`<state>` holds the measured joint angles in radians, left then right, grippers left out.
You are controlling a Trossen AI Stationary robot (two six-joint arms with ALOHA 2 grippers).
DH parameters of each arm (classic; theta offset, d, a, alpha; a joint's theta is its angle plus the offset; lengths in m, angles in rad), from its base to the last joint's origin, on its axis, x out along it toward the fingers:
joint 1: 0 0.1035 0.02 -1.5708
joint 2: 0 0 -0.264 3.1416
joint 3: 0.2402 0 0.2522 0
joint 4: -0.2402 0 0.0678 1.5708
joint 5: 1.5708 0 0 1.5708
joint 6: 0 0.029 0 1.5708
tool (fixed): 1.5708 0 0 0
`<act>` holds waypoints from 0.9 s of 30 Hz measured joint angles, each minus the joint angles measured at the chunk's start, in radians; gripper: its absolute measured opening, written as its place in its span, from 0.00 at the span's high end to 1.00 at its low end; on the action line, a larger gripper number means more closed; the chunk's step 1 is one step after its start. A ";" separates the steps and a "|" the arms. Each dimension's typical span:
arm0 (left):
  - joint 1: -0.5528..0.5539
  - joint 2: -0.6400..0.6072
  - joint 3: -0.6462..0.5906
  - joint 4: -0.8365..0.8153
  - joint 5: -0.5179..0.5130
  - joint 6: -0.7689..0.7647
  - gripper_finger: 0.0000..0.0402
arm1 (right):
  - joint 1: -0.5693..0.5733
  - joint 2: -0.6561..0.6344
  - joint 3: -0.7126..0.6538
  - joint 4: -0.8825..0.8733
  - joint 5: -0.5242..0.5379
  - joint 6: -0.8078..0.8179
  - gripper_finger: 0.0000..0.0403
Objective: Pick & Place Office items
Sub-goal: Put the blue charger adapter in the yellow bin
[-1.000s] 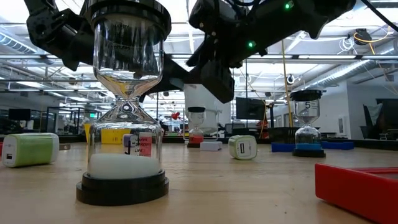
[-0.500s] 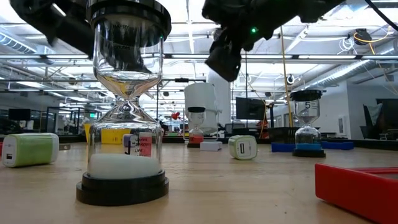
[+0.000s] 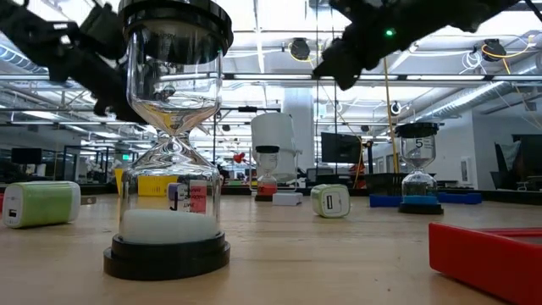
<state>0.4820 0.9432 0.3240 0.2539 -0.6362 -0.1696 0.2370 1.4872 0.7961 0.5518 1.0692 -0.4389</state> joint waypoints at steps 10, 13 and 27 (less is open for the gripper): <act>0.356 0.114 -0.001 -0.012 0.397 -0.052 0.62 | -0.001 -0.013 -0.014 0.026 -0.004 -0.016 0.99; 0.382 0.184 -0.001 0.038 0.403 -0.038 0.62 | -0.001 -0.013 -0.014 0.035 -0.016 -0.018 1.00; 0.448 0.435 0.094 0.127 0.372 -0.078 0.62 | -0.001 -0.013 -0.014 0.050 -0.079 -0.022 1.00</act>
<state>0.9298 1.3781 0.4176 0.3807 -0.2647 -0.2476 0.2356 1.4746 0.7822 0.6022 0.9905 -0.4606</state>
